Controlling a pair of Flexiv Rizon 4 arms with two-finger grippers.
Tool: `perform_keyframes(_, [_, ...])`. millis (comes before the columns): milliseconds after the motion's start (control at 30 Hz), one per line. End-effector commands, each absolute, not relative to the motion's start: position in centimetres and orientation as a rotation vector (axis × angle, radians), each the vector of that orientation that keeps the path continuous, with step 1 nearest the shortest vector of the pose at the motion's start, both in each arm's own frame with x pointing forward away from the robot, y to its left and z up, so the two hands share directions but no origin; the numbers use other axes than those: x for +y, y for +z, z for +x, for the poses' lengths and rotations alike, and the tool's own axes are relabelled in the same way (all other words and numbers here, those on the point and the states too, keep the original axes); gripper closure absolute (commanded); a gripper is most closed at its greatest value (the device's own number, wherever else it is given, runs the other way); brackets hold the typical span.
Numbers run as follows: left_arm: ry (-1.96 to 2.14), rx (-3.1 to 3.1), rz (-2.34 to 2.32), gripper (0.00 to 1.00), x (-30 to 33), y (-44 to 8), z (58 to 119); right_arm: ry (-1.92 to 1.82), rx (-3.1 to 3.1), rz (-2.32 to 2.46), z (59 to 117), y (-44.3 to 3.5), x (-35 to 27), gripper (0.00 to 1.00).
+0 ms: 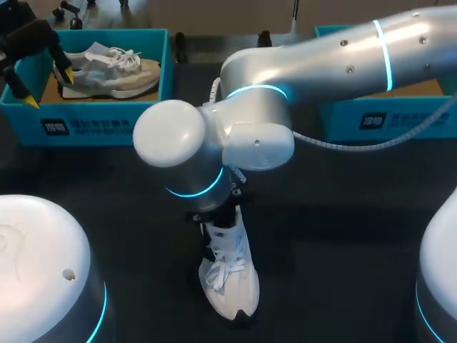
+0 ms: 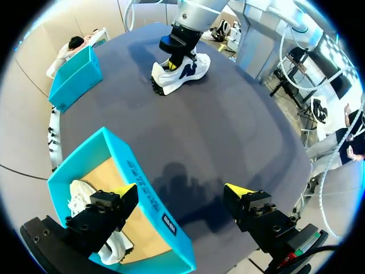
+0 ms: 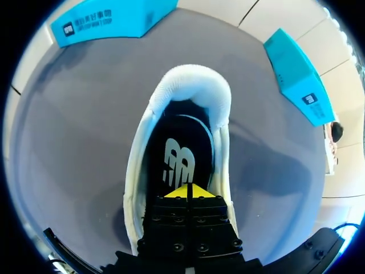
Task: Take the shoe out of the shoebox, open the shoe tongue, remove and reinsert the insole, then place the shoe into the shoebox
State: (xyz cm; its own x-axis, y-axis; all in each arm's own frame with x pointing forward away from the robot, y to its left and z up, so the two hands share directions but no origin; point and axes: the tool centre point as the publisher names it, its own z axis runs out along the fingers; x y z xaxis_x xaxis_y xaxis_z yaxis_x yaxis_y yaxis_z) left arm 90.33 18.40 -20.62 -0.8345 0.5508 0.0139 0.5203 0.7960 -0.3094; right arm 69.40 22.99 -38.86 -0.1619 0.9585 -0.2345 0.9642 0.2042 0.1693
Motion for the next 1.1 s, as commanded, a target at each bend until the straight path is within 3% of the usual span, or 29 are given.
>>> perform_keyframes(33, [0.447,-2.877,-0.862,0.0,18.4,-20.6,90.4,0.011,2.066,1.969,69.3,-39.9,22.9,1.0])
perform_keyframes(433, [0.447,-2.877,-0.862,0.0,18.4,-20.6,90.4,0.001,2.023,1.907,69.4,-37.4,23.0,1.0])
perform_keyframes(900, [0.447,-2.877,-0.862,0.0,18.4,-20.6,90.4,-0.024,2.133,1.967,70.6,-42.4,23.5,1.0])
perform_keyframes(1100, [0.447,-2.877,-0.862,0.0,18.4,-20.6,90.4,0.009,2.128,1.975,69.9,-41.5,23.8,1.0])
